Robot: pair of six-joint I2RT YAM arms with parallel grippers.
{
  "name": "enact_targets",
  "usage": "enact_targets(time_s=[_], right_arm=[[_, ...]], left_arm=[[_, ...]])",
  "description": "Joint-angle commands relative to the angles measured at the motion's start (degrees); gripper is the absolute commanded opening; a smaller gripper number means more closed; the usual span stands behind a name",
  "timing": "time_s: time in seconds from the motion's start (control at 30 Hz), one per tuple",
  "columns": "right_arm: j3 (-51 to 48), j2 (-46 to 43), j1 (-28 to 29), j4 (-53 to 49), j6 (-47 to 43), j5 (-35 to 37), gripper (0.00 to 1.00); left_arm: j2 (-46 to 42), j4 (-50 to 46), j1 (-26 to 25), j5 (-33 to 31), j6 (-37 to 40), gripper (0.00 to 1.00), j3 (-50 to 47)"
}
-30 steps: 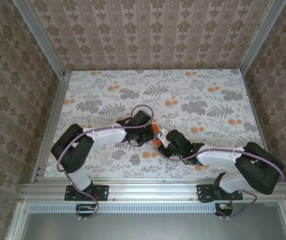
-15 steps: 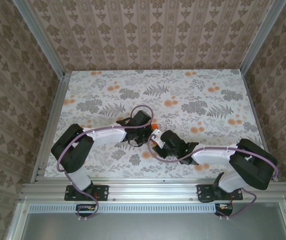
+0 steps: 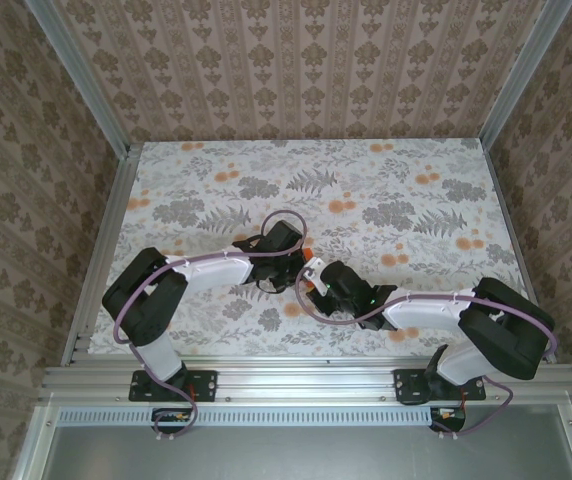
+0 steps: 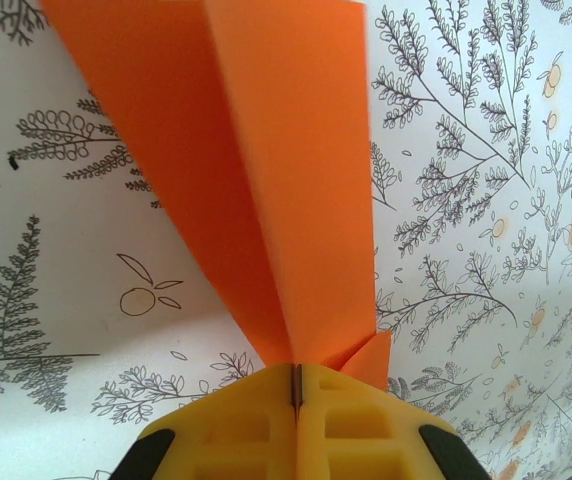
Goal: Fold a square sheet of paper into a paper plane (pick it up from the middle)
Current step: Fold the wing for the fifth time at the center of the table.
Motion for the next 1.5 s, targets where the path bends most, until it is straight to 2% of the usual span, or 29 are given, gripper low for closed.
enact_targets(time_s=[0.0,0.13,0.23,0.43,0.5,0.57,0.73,0.87,1.03,1.17,1.33,1.47], right_arm=[[-0.8,1.3,-0.1,-2.2,1.4,3.0,0.17],[-0.8,0.6,-0.2,-2.5,2.3,2.8,0.06],[-0.8,-0.1,-0.5,-2.3,3.9,1.1,0.01],[-2.2,-0.1,-2.4,1.2,8.9,-5.1,0.0],[-3.1,0.0,-3.4,3.5,11.1,-7.4,0.0],[-3.9,0.2,-4.1,5.9,13.4,-9.2,0.0],[-5.7,0.1,-6.8,11.0,18.9,-13.2,0.0],[-7.7,0.1,-10.0,16.8,25.1,-17.9,0.0],[-10.2,-0.2,-13.1,21.9,31.4,-20.0,0.0],[-12.5,1.2,-15.1,27.0,36.4,-20.8,0.0],[-13.7,1.9,-15.6,29.7,37.4,-20.8,0.0],[-14.0,1.1,-15.6,28.5,34.5,-20.4,0.0]], left_arm=[[-0.8,-0.7,-0.4,1.0,0.2,0.02,1.2],[-1.0,-0.8,-0.4,0.8,0.1,0.04,1.1],[-1.5,-1.2,-0.4,0.1,0.1,0.11,1.0],[-4.6,-3.0,-0.1,-1.5,0.8,0.38,0.4],[-6.3,-3.9,0.0,-2.4,1.4,0.43,-0.1],[-8.5,-4.8,0.1,-3.5,1.6,0.52,-0.8],[-13.1,-6.9,0.2,-6.0,2.7,0.57,-1.9],[-15.0,-7.0,0.2,-6.5,3.8,0.54,-2.9],[-13.4,-4.1,0.0,-4.6,4.3,0.49,-3.4],[-9.8,-3.0,-1.0,-3.0,5.5,0.5,-0.1],[-5.5,-3.6,-1.4,-2.9,5.4,0.61,3.6],[-3.3,-2.1,0.0,-2.0,3.3,0.8,3.7]])
